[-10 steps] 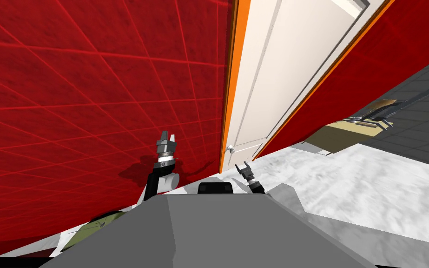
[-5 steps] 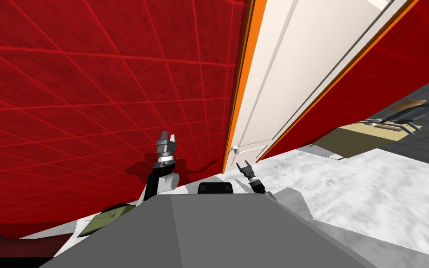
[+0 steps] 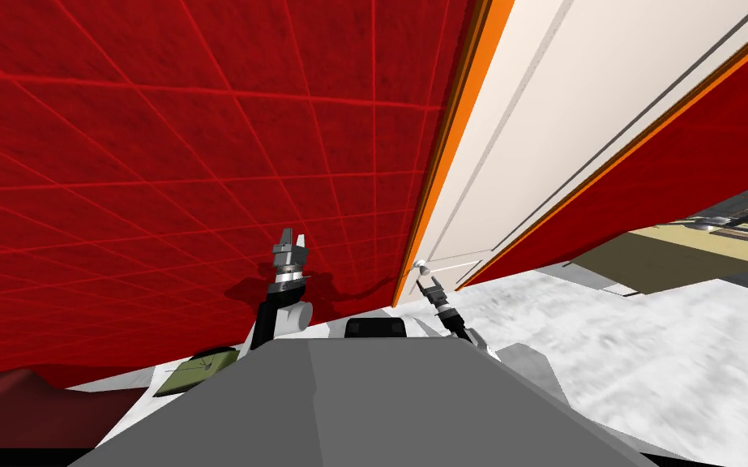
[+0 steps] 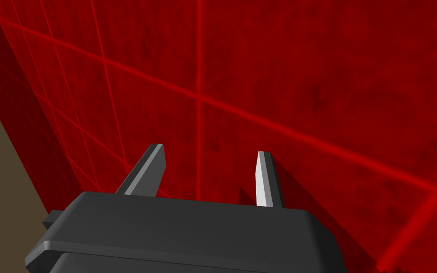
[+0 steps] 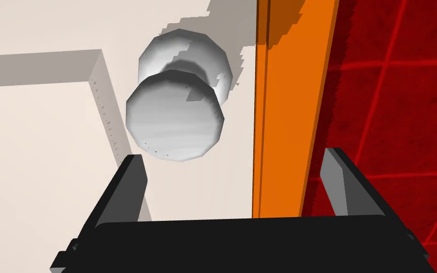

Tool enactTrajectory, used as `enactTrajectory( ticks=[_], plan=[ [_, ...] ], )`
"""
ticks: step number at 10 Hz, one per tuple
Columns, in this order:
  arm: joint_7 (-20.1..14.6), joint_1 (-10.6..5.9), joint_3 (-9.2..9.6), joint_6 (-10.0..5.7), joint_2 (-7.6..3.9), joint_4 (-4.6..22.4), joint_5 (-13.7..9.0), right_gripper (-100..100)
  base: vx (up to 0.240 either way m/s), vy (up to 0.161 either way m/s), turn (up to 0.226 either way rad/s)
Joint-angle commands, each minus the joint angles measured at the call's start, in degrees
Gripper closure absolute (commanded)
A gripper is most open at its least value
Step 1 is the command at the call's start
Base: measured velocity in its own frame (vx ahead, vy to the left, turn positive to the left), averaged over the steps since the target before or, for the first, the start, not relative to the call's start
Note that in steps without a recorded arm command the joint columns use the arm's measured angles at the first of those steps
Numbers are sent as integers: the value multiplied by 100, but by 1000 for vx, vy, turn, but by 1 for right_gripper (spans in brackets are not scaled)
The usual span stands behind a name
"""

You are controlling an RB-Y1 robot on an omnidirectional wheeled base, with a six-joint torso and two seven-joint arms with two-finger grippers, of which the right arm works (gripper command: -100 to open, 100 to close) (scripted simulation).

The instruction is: Pull the door open

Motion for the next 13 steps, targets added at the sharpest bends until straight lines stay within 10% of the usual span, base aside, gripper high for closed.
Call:
enactTrajectory(
  ticks=[1,4,5,13],
  plan=[
    [49,-163,-45,-43,-43,259,-100,-100,83,-13,104],
    [106,-419,-108,-143,-120,666,-227,-100,85,-41,122],
    [106,-419,-108,-143,-120,666,-227,100,-41,-8,-17],
    [-233,-433,-123,-93,-152,665,-355,100,-22,-7,25]
  ],
)
